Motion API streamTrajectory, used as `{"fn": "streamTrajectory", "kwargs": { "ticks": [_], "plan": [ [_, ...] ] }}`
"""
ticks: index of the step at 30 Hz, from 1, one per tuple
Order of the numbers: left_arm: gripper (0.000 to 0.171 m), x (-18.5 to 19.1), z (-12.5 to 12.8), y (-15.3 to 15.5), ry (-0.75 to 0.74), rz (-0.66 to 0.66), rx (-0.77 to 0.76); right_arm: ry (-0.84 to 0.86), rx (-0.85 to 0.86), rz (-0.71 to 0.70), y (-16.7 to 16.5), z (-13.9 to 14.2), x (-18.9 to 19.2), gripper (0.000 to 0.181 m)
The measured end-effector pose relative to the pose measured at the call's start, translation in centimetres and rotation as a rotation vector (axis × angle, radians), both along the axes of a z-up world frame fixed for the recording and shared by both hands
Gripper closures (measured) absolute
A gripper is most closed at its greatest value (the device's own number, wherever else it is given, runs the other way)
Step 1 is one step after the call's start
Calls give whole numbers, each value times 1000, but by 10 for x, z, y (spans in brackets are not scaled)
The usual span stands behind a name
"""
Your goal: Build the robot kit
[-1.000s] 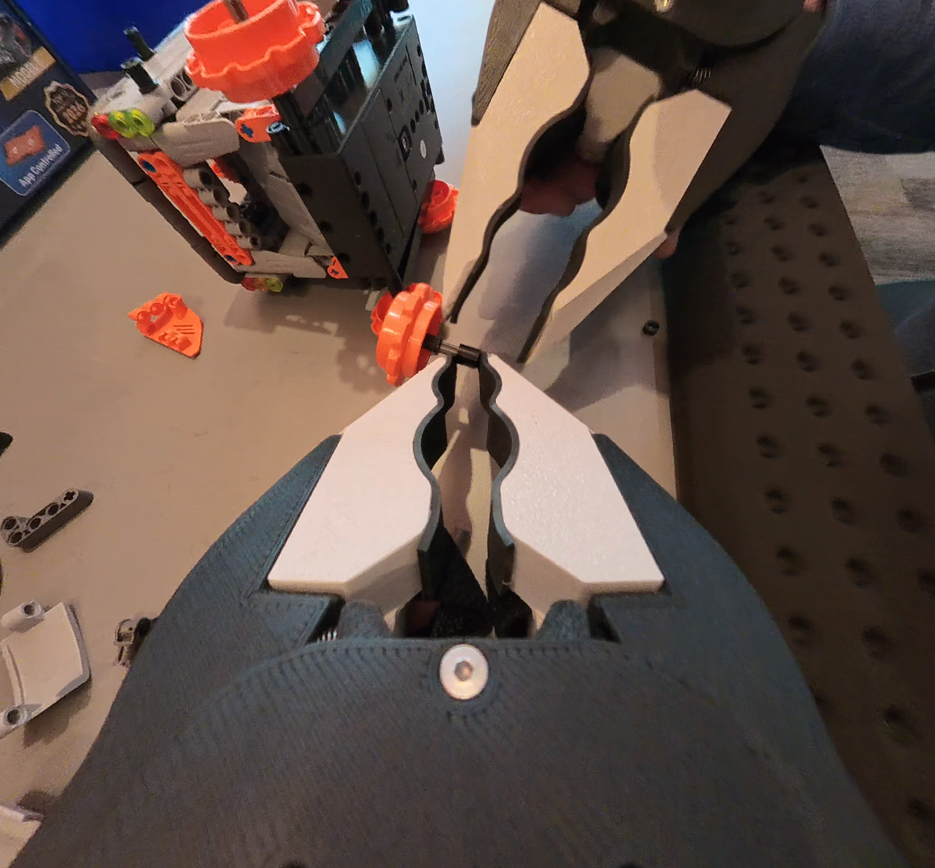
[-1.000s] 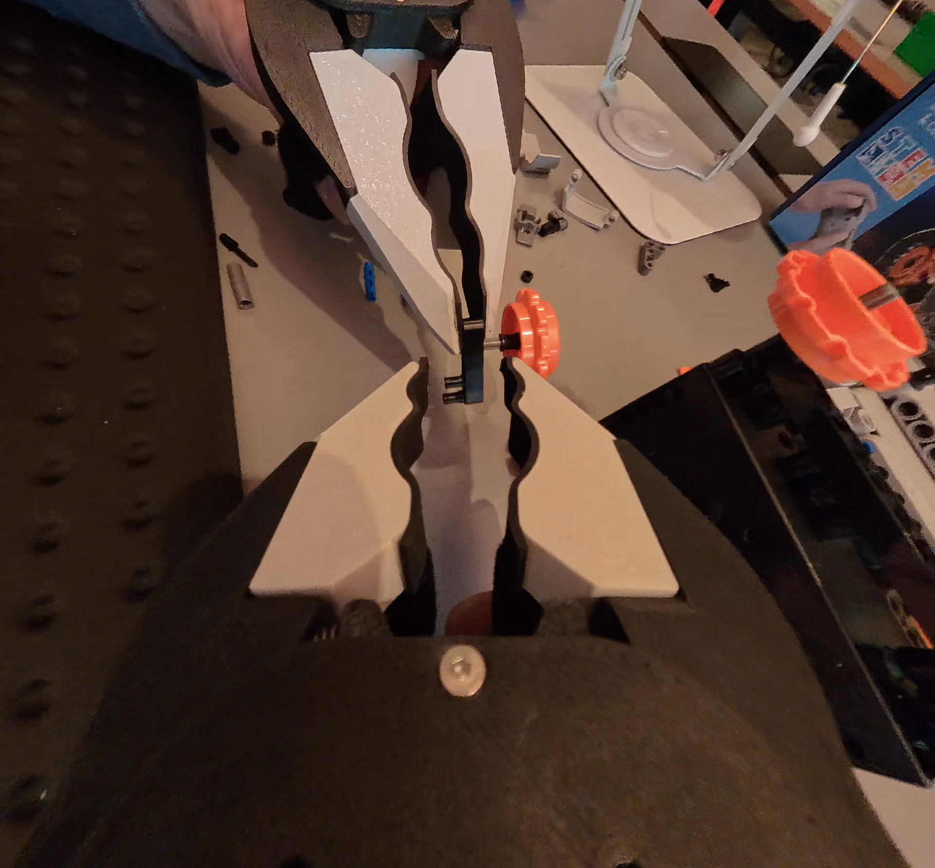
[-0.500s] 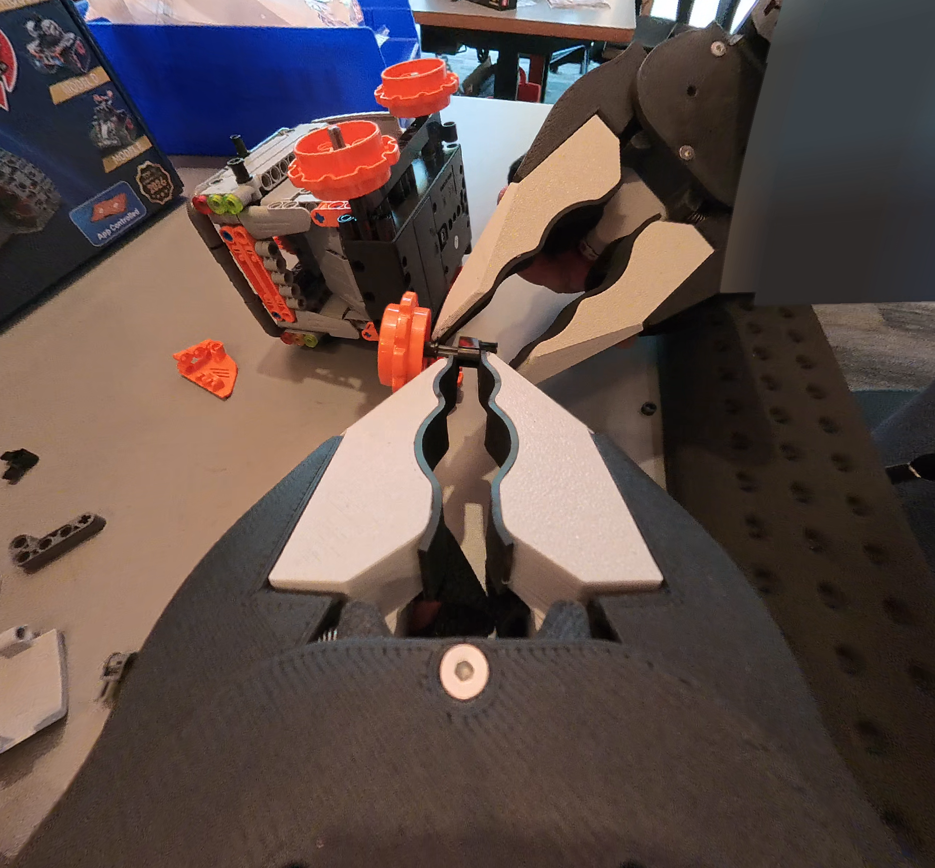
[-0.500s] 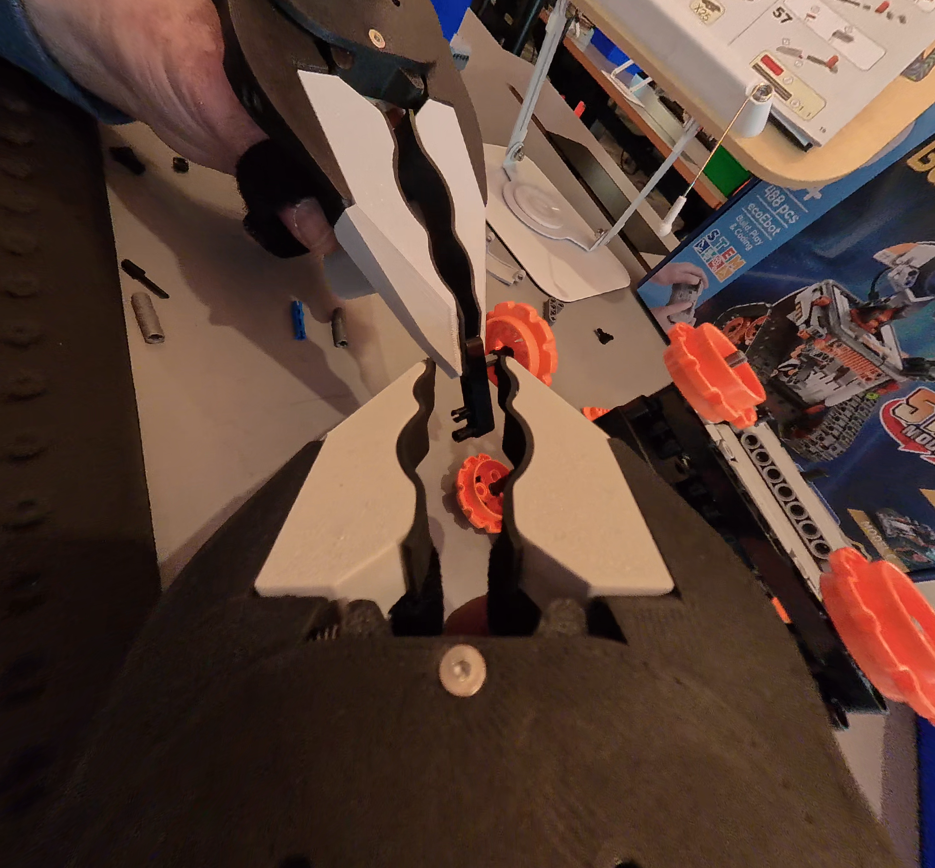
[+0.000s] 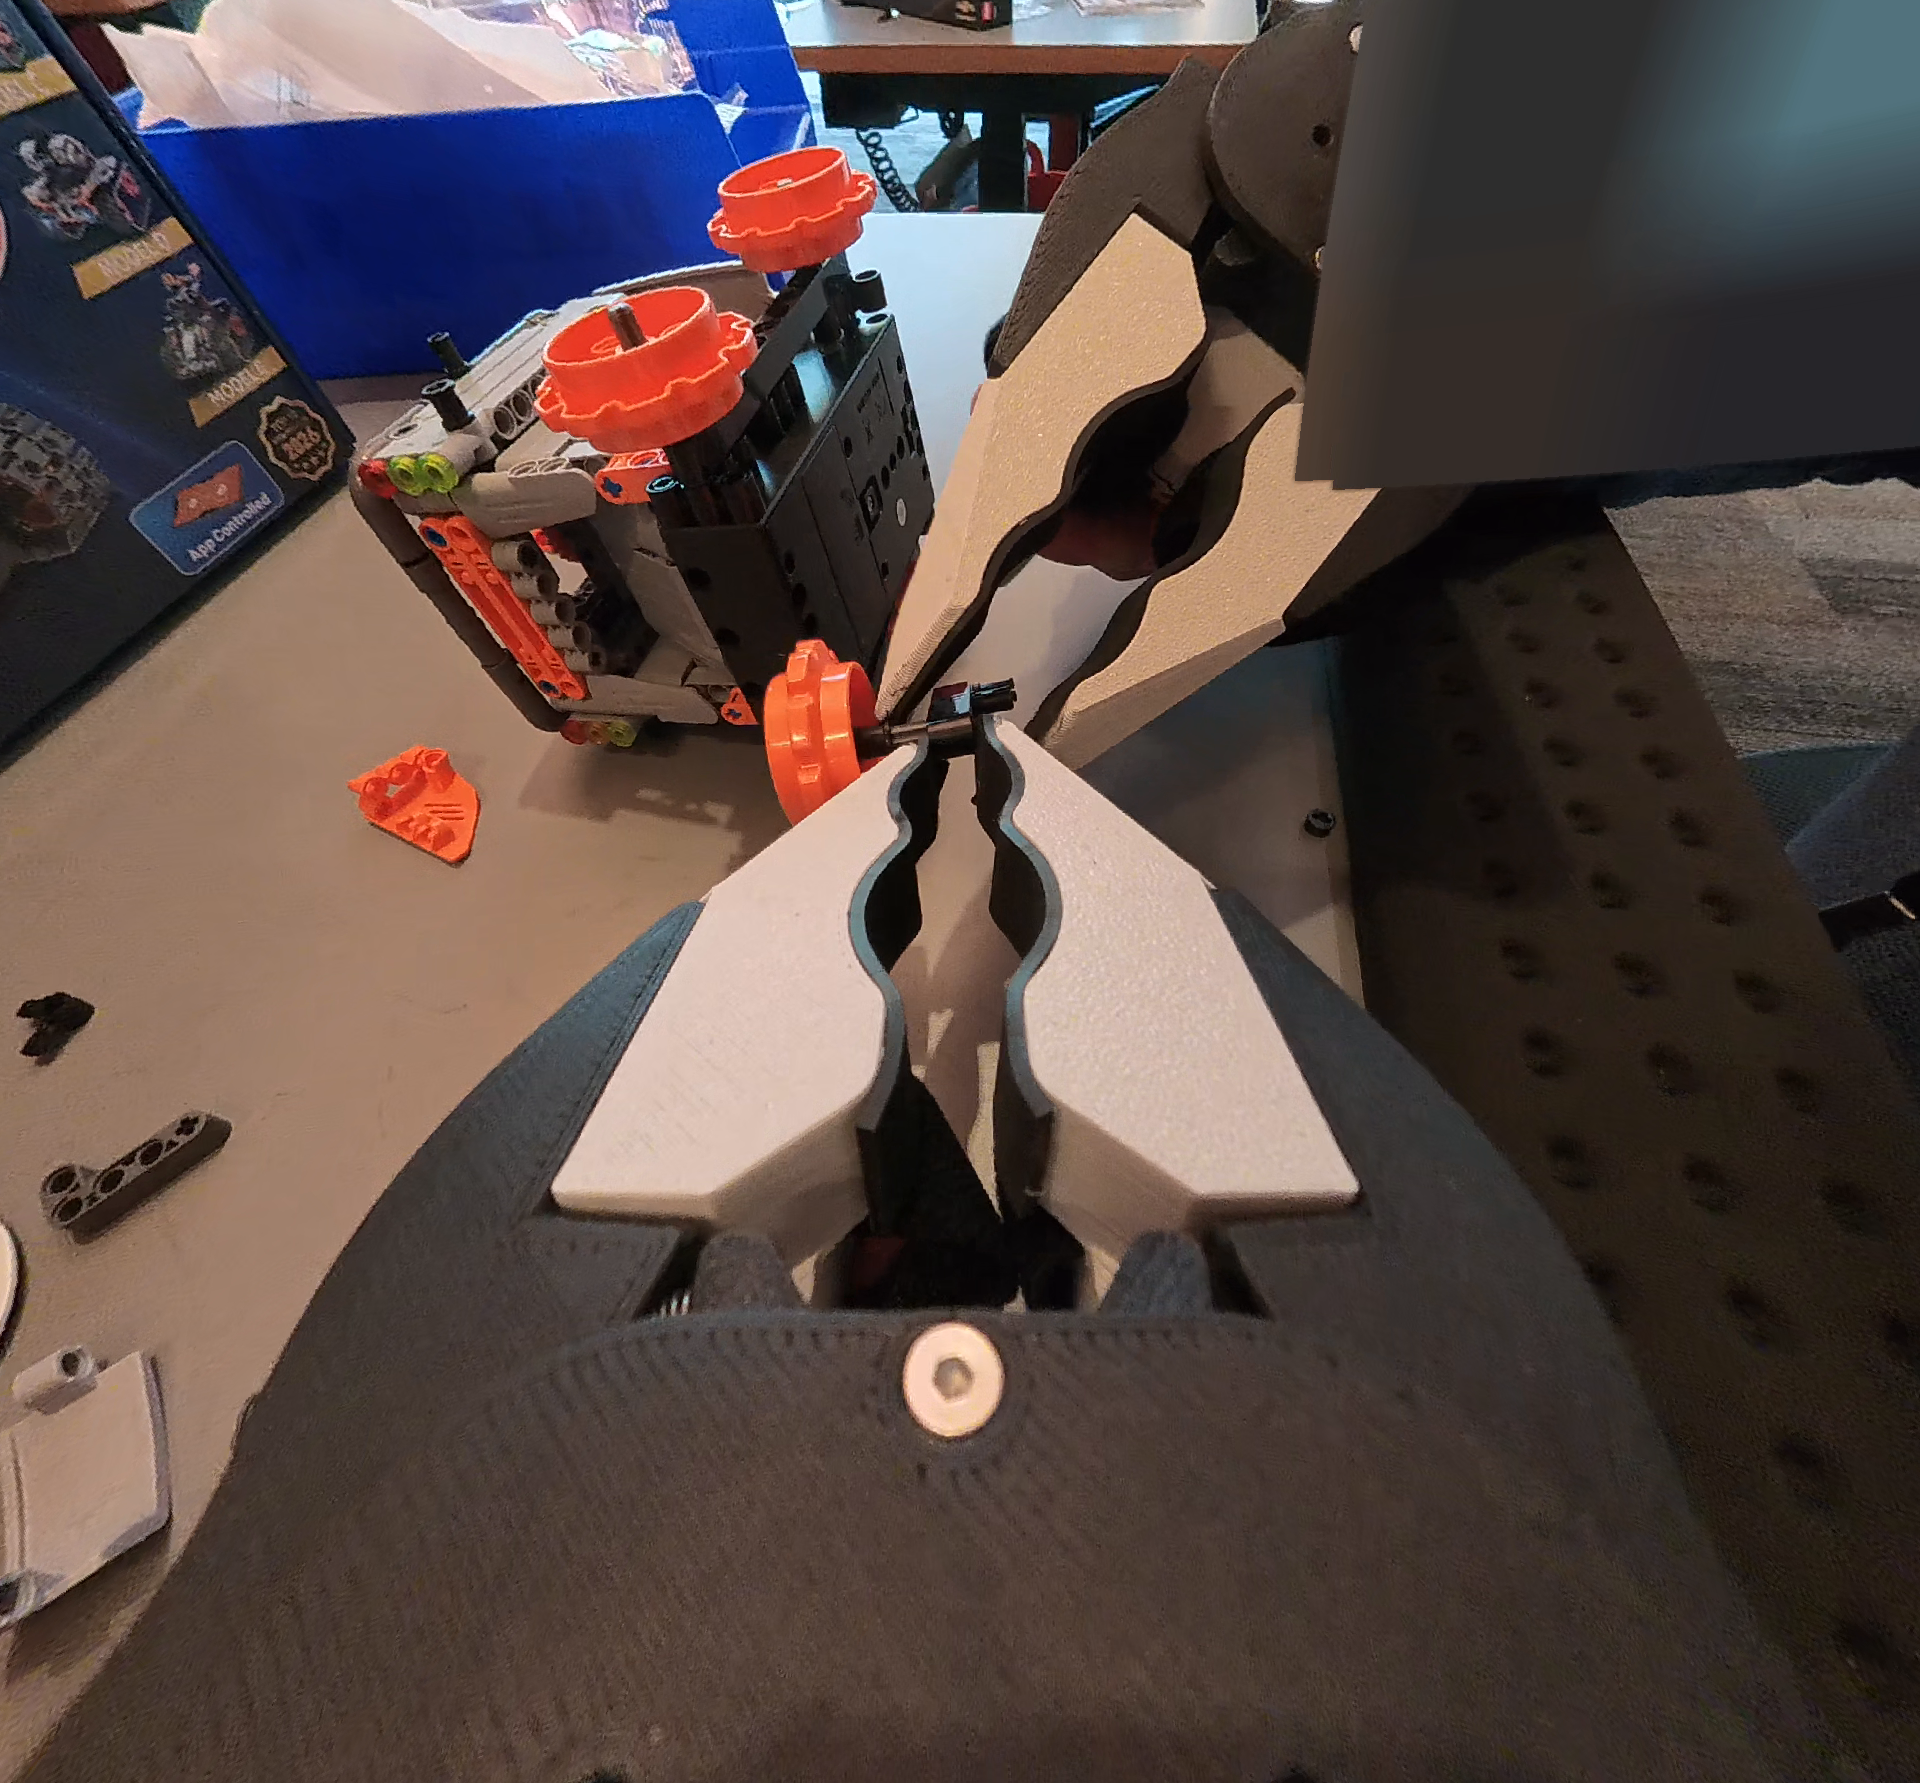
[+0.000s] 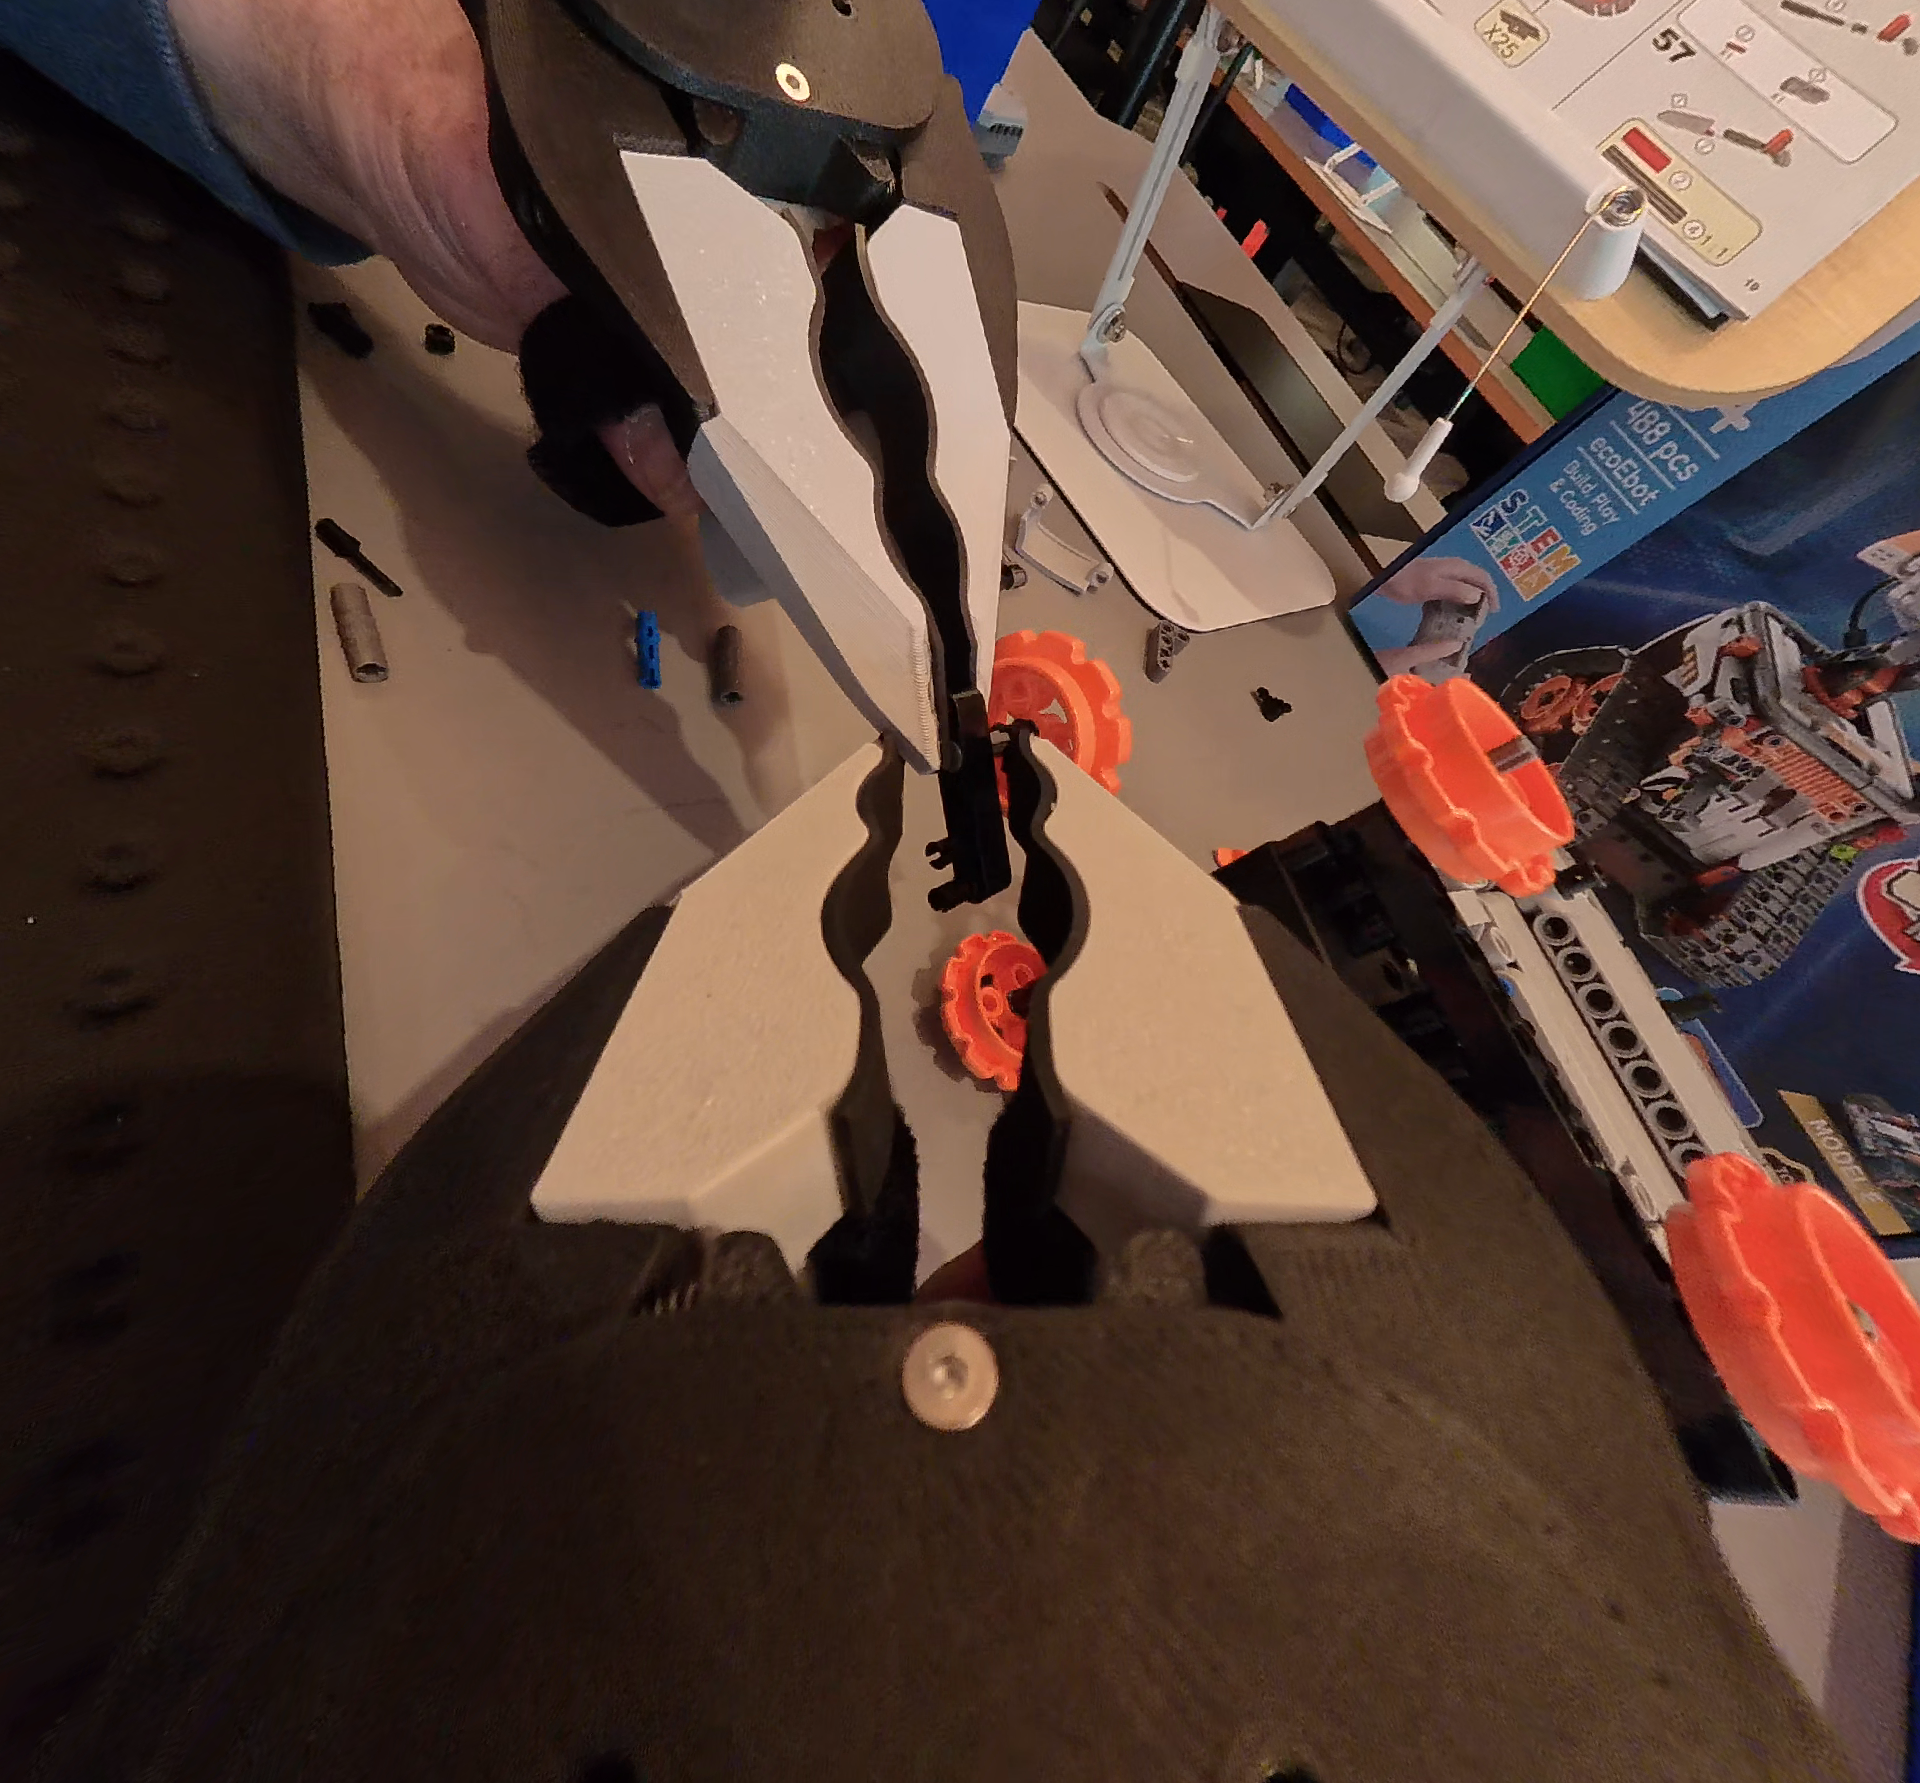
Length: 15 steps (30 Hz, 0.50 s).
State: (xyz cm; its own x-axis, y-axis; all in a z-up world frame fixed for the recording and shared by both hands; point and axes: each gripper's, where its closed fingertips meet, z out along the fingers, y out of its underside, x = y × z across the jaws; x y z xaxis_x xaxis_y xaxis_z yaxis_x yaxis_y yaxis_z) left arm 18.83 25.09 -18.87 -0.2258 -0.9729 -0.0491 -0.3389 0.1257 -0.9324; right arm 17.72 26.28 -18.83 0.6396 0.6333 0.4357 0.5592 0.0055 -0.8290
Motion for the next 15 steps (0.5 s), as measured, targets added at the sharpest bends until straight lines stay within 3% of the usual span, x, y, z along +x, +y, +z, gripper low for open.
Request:
{"fn": "streamTrajectory", "kwargs": {
  "ticks": [7, 15],
  "plan": [
    [166, 1, 3, 1, -18, -6, -30, -21, 25, -4, 0, 3, 1, 169],
    [164, 2, 9, 6, -52, 10, 53, 26, 31, -11, 1, 8, 3, 164]
  ]
}}
